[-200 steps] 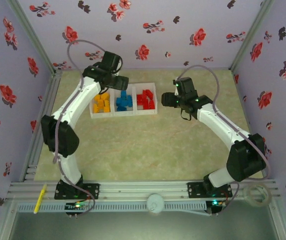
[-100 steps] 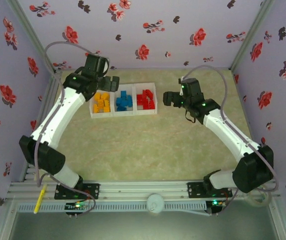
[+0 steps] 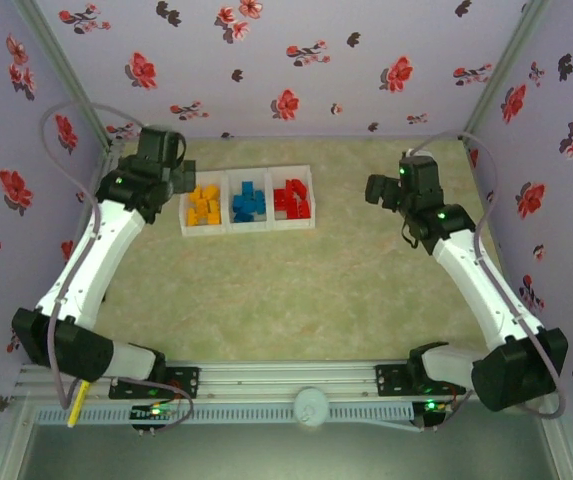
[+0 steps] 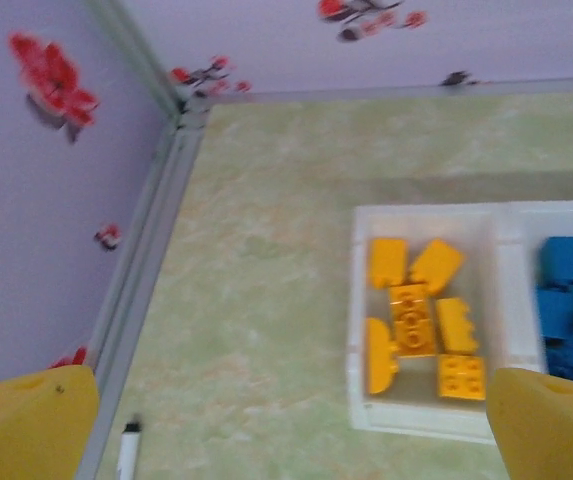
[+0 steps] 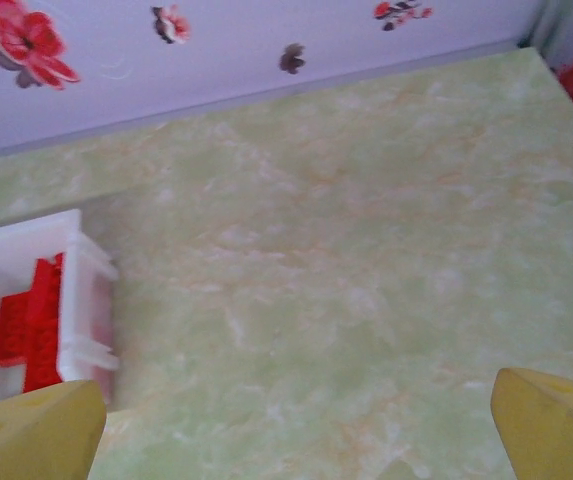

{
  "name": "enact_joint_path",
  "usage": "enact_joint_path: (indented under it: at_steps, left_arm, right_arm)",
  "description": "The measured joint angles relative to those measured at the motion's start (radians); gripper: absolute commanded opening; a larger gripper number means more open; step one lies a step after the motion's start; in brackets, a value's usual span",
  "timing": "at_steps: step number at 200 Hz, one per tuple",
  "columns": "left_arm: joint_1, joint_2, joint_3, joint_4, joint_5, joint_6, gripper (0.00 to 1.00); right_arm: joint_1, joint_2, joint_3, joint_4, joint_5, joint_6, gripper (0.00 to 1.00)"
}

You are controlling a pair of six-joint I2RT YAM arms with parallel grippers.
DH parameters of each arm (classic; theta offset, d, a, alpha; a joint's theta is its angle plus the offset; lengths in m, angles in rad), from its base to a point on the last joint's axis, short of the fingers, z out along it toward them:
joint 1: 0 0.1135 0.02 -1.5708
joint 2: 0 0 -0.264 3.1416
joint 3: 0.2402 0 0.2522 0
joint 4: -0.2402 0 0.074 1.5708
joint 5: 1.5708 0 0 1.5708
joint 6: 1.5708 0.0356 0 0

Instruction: Sort the legos into containers by color

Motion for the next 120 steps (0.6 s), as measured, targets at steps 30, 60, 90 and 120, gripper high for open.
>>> enact_joint_path:
  at_steps: [30, 60, 90, 120]
  left_arm:
    - [0.097, -0.104, -0.293, 0.214, -0.031, -0.027, 1.0]
    - [0.18, -0.181, -0.601, 0.497, -0.043, -0.019, 1.0]
    - [0.255, -0.165, -0.789, 0.726, -0.038, -0.008, 1.0]
    - [0.288, -0.127, -0.931, 1.003, -0.023, 0.02, 1.0]
  right_arm:
    - [-0.014, -0.044, -0.091, 0.014, 0.05, -0.019, 1.0]
    - [-0.056, -0.06, -0.138, 0.031, 0.085, -0.034, 1.0]
    - [-0.077, -0.061, -0.16, 0.069, 0.108, -0.046, 1.0]
    - [-0.078, -0.09, -0.227, 0.138, 0.123, -0.071, 1.0]
